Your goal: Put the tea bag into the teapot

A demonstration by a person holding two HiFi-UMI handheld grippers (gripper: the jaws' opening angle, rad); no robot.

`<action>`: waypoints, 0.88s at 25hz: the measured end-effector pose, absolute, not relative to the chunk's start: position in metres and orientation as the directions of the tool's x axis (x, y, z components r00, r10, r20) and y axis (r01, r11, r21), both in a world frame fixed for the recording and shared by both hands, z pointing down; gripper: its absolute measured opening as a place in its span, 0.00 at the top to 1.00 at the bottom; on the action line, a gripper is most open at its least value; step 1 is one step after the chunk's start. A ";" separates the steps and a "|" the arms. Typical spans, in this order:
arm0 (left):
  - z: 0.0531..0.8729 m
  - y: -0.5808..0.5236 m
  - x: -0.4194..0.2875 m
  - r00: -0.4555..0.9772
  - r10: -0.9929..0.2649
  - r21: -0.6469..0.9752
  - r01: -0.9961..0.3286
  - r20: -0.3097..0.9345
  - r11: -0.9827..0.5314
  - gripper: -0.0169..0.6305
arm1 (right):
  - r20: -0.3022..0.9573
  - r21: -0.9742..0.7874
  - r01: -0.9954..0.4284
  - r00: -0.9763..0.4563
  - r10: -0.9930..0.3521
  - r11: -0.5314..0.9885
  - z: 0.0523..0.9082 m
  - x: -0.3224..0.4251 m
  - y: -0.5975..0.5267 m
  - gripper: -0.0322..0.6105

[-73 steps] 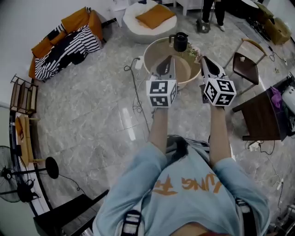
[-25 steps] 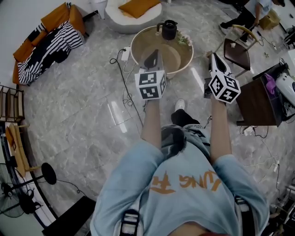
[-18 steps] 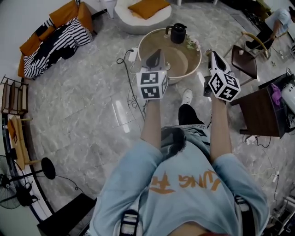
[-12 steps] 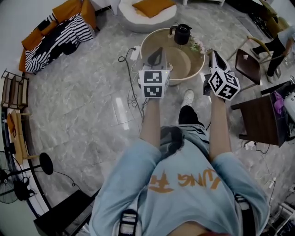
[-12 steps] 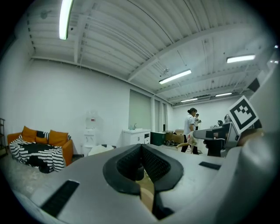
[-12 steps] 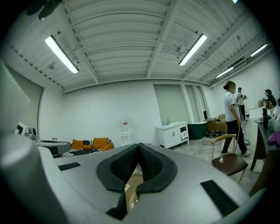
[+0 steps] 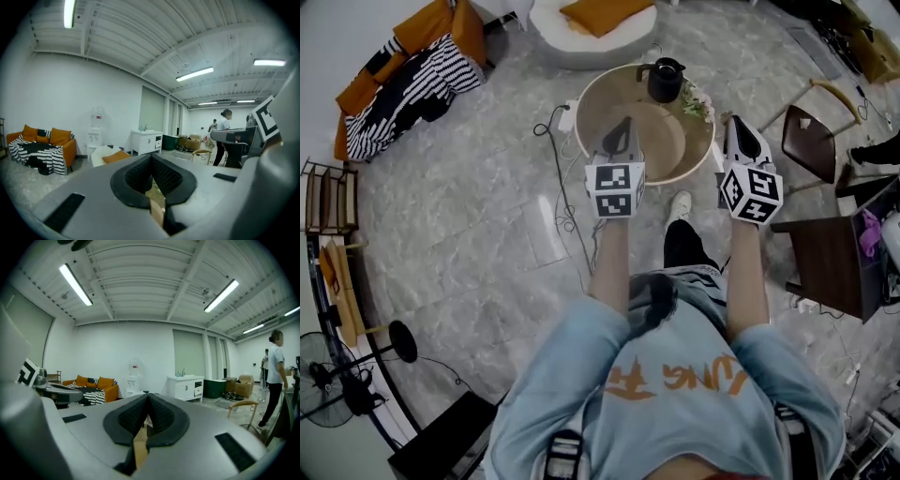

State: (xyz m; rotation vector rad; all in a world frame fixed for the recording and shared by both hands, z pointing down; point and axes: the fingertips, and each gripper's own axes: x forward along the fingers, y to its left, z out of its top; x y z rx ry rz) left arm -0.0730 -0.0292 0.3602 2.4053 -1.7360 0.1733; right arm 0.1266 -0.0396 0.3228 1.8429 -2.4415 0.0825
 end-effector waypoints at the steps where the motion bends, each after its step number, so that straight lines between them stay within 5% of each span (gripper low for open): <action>1: 0.369 -0.043 -0.066 0.315 -0.927 0.078 -0.949 0.204 -0.306 0.94 | 0.103 0.020 -0.959 -0.280 -0.954 0.283 0.327 0.131 -0.052 0.93; 22: 0.485 -0.271 0.069 0.270 -0.846 0.123 -0.963 0.461 -0.240 0.94 | 0.402 -0.088 -0.894 -0.435 -0.805 0.439 0.472 0.224 -0.285 0.93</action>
